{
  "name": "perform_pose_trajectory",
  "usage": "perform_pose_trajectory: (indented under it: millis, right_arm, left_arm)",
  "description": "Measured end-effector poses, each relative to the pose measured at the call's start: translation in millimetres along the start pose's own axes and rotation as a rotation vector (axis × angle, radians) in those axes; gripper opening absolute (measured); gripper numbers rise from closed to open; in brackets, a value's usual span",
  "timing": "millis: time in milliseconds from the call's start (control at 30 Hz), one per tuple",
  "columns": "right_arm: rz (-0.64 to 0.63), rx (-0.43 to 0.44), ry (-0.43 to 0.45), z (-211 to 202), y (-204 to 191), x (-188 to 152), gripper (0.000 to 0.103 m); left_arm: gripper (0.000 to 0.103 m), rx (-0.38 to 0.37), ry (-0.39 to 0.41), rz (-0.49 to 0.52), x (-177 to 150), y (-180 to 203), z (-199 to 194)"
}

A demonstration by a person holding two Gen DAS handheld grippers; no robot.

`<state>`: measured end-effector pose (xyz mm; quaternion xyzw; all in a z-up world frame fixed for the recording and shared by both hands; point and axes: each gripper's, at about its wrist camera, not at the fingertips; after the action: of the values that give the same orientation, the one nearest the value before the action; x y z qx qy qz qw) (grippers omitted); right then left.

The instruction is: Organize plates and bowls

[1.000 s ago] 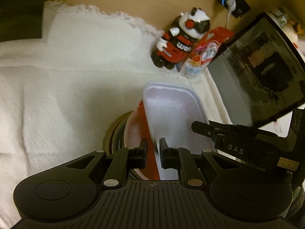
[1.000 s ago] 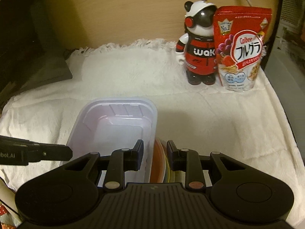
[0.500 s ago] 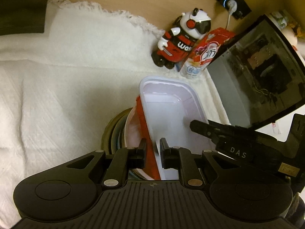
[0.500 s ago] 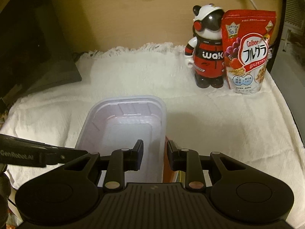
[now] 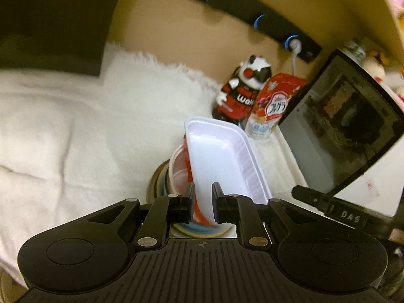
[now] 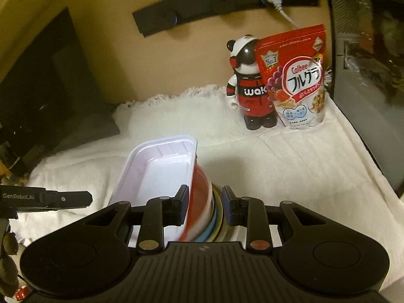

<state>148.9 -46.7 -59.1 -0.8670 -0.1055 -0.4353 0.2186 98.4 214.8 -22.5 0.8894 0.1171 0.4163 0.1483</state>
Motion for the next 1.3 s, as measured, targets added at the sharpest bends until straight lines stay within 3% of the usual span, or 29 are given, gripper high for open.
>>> perform_pose_trajectory:
  millis: [100, 233, 400, 467, 533, 633, 833, 1300]
  right_arm:
    - [-0.014, 0.018, 0.018, -25.0, 2.7, -23.0, 0.037]
    - [-0.038, 0.044, 0.027, -58.8, 2.7, -68.5, 0.046]
    - [-0.080, 0.085, -0.022, -97.8, 0.8, -127.8, 0.052]
    - [-0.099, 0.092, -0.065, -105.2, -0.7, -141.1, 0.052]
    - [-0.111, 0.084, -0.082, -113.6, -2.3, -147.7, 0.052]
    - [-0.136, 0.061, -0.064, -129.9, -5.3, -151.1, 0.052]
    - [-0.139, 0.057, -0.032, -149.9, -6.0, -146.4, 0.054]
    - [-0.140, 0.071, -0.069, -151.1, -5.5, -152.6, 0.054]
  left_arm:
    - [0.015, 0.041, 0.071, 0.069, -41.4, 22.0, -28.0]
    - [0.015, 0.034, 0.181, 0.102, -103.3, 47.8, -67.0]
    - [0.015, 0.006, 0.154, 0.055, -145.6, 68.8, -81.4]
    - [0.015, 0.076, 0.141, 0.090, -156.5, 79.5, -84.9]
    - [0.015, 0.155, 0.147, 0.122, -164.9, 91.2, -88.3]
    - [0.015, 0.197, 0.160, 0.156, -172.9, 103.4, -95.5]
    - [0.015, 0.198, 0.103, 0.159, -177.7, 113.4, -95.1]
    - [0.015, 0.223, 0.065, 0.163, -186.9, 118.8, -97.7]
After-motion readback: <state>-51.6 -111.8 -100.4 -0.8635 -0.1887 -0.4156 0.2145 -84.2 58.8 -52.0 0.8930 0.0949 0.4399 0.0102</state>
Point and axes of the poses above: each gripper's, at about its wrist camera, not at the fingertips, and z roughly the way its jaws point, y to its right, x to its top, and after that the axes turned 4 degrees about x, right-handed
